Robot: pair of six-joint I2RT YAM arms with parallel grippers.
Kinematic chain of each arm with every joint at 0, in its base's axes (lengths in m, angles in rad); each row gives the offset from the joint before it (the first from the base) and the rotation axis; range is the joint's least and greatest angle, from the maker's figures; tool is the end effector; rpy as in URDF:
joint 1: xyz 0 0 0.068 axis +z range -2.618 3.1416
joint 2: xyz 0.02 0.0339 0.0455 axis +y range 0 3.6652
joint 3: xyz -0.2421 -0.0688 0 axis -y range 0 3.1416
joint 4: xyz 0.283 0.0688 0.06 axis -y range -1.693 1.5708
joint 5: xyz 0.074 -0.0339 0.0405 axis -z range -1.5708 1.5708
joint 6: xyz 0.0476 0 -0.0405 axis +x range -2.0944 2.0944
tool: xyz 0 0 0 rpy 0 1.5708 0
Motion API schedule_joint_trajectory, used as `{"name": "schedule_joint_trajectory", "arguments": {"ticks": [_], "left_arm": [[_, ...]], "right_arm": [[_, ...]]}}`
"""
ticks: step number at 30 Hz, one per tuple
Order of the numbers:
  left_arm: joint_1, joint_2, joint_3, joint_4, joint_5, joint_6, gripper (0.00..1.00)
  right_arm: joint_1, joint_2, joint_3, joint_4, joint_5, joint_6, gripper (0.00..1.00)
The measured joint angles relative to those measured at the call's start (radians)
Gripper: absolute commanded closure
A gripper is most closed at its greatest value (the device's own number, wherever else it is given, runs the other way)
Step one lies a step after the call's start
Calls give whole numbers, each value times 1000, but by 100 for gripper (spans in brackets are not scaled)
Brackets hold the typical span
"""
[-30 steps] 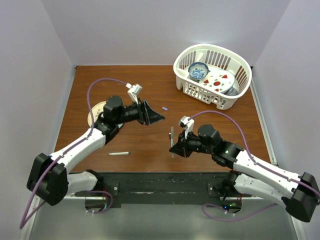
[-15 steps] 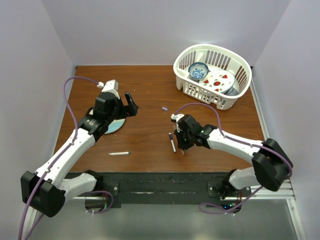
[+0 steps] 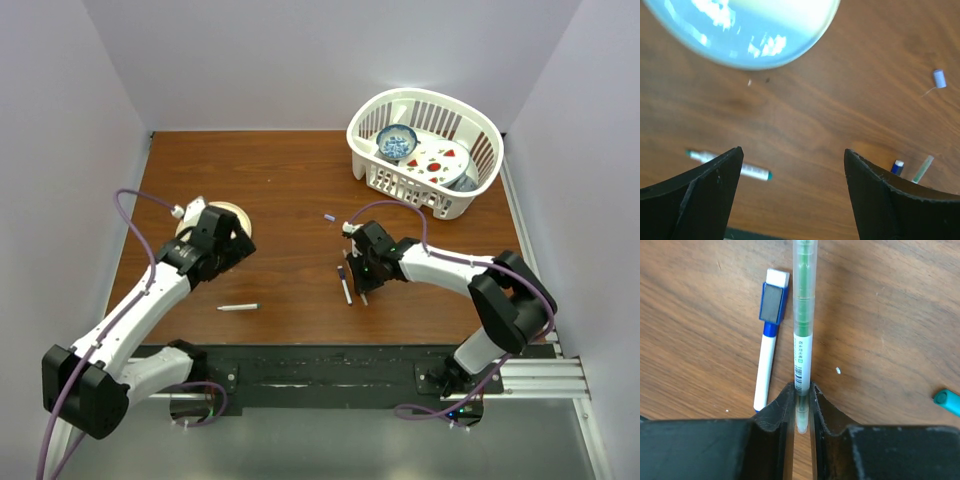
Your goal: Insert the pens into the pen caps
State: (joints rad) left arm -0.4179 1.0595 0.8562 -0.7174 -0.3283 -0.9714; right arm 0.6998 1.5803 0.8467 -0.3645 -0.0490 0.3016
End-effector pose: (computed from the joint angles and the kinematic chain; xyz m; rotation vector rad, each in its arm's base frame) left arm 0.2465 -0.0927 0.2315 -0.7951 2.3023 -0.2151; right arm 0.2494 0.2130 0.1025 -0.5549 2.6687 0.3737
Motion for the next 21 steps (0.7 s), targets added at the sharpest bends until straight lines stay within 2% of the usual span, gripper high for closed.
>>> {"name": "schedule_joint_trajectory", "arguments": {"ticks": [3, 10, 21], "left_arm": [[0, -6, -42, -68, 51, -146, 17], [0, -77, -264, -141, 199, -438, 21], [0, -82, -359, -151, 198, -737, 28]], "right_arm": [[-7, 3, 0, 11, -10, 14, 78], [-13, 3, -2, 46, -25, 50, 73], [-14, -13, -24, 69, -24, 62, 72]]}}
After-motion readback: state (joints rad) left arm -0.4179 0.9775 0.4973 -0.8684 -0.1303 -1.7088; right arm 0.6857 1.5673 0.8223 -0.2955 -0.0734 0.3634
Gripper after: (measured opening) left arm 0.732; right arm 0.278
